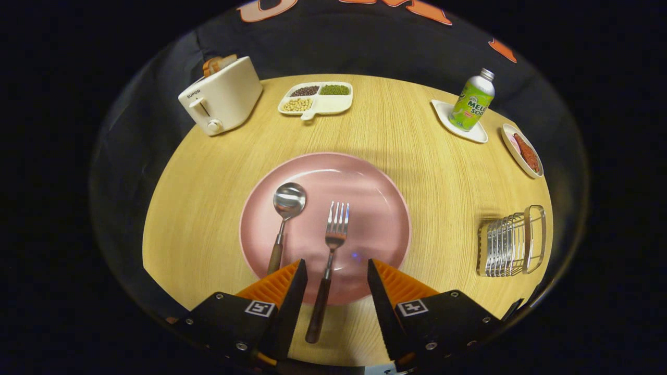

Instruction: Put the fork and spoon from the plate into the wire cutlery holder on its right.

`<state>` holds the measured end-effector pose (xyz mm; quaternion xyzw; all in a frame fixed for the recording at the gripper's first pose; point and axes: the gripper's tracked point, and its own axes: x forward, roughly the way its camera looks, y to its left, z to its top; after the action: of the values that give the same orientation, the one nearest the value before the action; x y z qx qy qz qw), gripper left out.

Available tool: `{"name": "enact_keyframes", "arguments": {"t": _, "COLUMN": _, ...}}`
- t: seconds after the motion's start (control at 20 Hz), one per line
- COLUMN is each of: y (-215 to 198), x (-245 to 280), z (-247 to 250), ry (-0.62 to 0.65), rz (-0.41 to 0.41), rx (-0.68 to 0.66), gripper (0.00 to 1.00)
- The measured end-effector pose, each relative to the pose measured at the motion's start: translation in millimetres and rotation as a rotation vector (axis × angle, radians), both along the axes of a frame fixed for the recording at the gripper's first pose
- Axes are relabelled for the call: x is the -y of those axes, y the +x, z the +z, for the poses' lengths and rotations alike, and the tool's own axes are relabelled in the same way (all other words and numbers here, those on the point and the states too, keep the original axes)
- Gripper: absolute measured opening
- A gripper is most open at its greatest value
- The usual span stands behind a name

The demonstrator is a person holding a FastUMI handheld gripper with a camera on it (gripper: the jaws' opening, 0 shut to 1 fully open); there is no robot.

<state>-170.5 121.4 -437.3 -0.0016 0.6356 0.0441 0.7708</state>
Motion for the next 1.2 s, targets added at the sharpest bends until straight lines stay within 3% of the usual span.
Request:
{"name": "enact_keyframes", "arguments": {"t": 0.35, "y": -20.4, "x": -6.7, "z": -20.4, "ry": 0.003, "rz": -0.007, "rx": -0.117, "gripper": 0.46}}
{"name": "enact_keyframes", "arguments": {"t": 0.65, "y": -21.1, "x": -3.5, "z": -26.2, "ry": -0.022, "rz": -0.005, "rx": -0.134, "gripper": 0.11}}
{"name": "enact_keyframes", "arguments": {"t": 0.85, "y": -10.4, "x": -1.5, "z": -17.9, "ry": 0.006, "rz": -0.031, "rx": -0.085, "gripper": 0.05}}
{"name": "enact_keyframes", "arguments": {"t": 1.2, "y": 18.1, "x": 17.2, "z": 20.9, "ry": 0.061, "rz": -0.083, "rx": 0.054, "gripper": 0.05}}
